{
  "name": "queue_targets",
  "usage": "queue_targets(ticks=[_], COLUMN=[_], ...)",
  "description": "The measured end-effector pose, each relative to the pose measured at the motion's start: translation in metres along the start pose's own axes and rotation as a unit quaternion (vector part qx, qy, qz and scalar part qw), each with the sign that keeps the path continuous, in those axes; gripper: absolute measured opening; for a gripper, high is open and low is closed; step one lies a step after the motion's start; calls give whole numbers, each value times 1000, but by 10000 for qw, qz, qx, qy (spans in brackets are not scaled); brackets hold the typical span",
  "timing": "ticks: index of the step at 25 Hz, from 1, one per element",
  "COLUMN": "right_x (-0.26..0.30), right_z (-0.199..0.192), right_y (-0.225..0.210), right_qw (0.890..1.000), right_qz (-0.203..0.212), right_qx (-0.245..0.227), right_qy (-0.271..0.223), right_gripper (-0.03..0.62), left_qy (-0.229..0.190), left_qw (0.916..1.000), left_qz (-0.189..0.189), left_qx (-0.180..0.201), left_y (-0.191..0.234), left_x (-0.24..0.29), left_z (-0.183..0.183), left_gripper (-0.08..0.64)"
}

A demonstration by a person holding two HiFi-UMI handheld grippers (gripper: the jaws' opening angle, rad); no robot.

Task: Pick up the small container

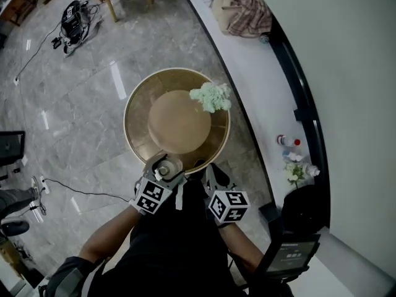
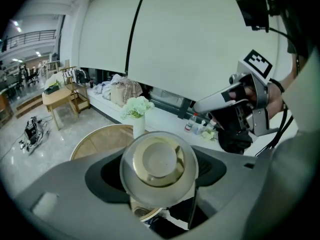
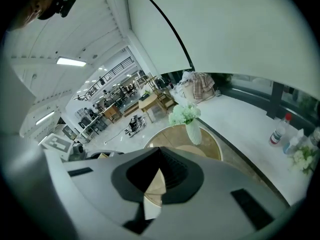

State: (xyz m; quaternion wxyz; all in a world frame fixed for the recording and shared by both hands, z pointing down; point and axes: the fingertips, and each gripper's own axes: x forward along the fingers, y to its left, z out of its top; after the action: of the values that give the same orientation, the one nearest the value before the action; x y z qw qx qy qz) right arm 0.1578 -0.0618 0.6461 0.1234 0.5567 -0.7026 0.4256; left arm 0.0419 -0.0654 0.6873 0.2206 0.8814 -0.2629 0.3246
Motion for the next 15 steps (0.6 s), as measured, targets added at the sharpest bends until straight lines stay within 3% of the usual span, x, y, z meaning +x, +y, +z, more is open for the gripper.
queue_targets(ticks=[11,15], right_x=[-13,-18], right_z=[25,31], right_y=[36,51], right_qw=[9995,9989], right_qz=[270,409], right_qx=[-18,-79], right_qy=[-150,-224], right_gripper=[6,6], left_qy=[-431,-557], left_qw=[9961,9949], left_qz=[-56,8], left_qx=[-768,-838], left_y=[2,4], left_x=[-57,-74], left_z=[43,49], left_gripper=[331,331])
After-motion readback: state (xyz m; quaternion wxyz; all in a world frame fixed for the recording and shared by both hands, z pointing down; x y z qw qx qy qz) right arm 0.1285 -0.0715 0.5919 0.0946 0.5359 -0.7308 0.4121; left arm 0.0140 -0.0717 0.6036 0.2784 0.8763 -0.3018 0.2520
